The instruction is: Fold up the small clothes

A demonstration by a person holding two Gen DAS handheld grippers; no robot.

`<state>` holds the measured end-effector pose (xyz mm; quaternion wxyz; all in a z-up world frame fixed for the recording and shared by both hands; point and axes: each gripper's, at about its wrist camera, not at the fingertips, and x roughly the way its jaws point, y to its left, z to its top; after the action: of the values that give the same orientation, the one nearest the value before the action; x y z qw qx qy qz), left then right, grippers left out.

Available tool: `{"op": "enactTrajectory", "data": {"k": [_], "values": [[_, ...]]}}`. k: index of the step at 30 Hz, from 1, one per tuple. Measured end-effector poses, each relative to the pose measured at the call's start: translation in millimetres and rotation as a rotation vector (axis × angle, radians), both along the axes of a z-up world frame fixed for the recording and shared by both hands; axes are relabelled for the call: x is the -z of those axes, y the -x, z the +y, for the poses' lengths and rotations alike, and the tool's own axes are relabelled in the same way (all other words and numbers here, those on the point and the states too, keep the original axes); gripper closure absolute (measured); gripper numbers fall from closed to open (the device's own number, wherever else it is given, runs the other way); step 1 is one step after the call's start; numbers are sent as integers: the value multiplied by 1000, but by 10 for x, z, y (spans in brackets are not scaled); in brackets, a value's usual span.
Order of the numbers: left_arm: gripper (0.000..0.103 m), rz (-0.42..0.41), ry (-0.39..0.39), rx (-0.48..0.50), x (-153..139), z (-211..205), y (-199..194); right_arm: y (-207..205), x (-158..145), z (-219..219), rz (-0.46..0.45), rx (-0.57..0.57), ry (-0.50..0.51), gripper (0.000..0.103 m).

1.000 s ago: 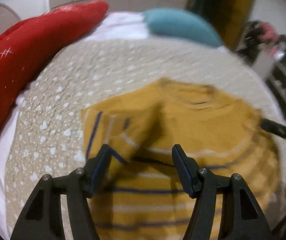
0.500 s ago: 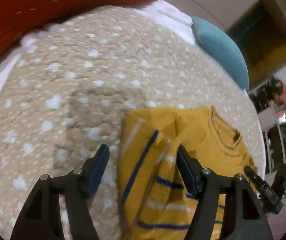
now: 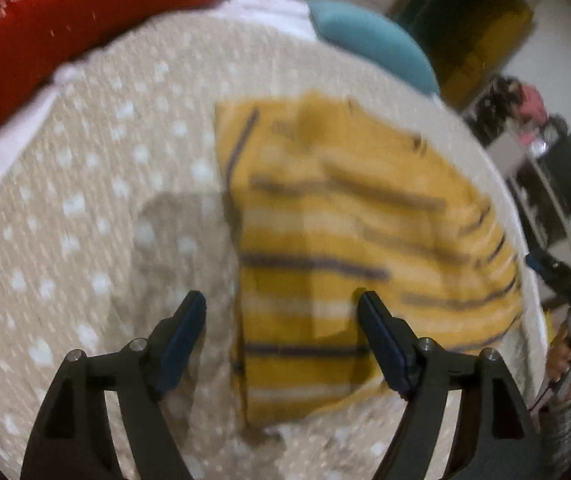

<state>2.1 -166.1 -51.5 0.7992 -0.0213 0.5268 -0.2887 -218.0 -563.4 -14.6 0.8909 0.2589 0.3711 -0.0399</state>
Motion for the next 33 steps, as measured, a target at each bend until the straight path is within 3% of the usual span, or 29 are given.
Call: {"op": "enactTrajectory", "data": {"k": [1, 3, 5, 8, 10, 12, 14, 17, 19, 23, 26, 28, 33], "values": [[29, 0, -21, 3, 50, 17, 33, 114, 45, 10, 1, 7, 1, 41], [62, -37, -92, 0, 38, 17, 65, 312, 159, 34, 6, 20, -5, 37], [73, -11, -71, -45, -6, 110, 35, 439, 288, 41, 13, 25, -34, 36], [73, -20, -94, -91, -28, 175, 6, 457, 476, 70, 20, 16, -91, 39], [73, -23, -102, -108, -24, 200, 31, 395, 569, 141, 23, -20, -135, 80], [73, -33, -112, -125, -59, 223, 93, 340, 601, 164, 17, -34, -157, 93], [73, -64, -113, -139, -171, 306, 222, 381, 588, 60, 1, 0, -184, 95], [73, -138, -108, -150, -356, 390, 408, 484, 592, -132, 72, 106, -62, 98], [71, -181, -105, -152, -471, 440, 568, 542, 637, -214, 90, 124, -43, 98], [56, -198, -56, -148, -552, 452, 754, 550, 613, -184, 84, 116, -27, 94], [36, -243, -36, -154, -593, 298, 867, 573, 584, -145, 80, 128, -19, 88], [24, -262, -12, -168, -559, 170, 881, 641, 533, -136, 70, 140, -20, 78], [22, -215, 38, -184, -260, -97, 829, 786, 241, -29, 26, 176, 39, 78]]}}
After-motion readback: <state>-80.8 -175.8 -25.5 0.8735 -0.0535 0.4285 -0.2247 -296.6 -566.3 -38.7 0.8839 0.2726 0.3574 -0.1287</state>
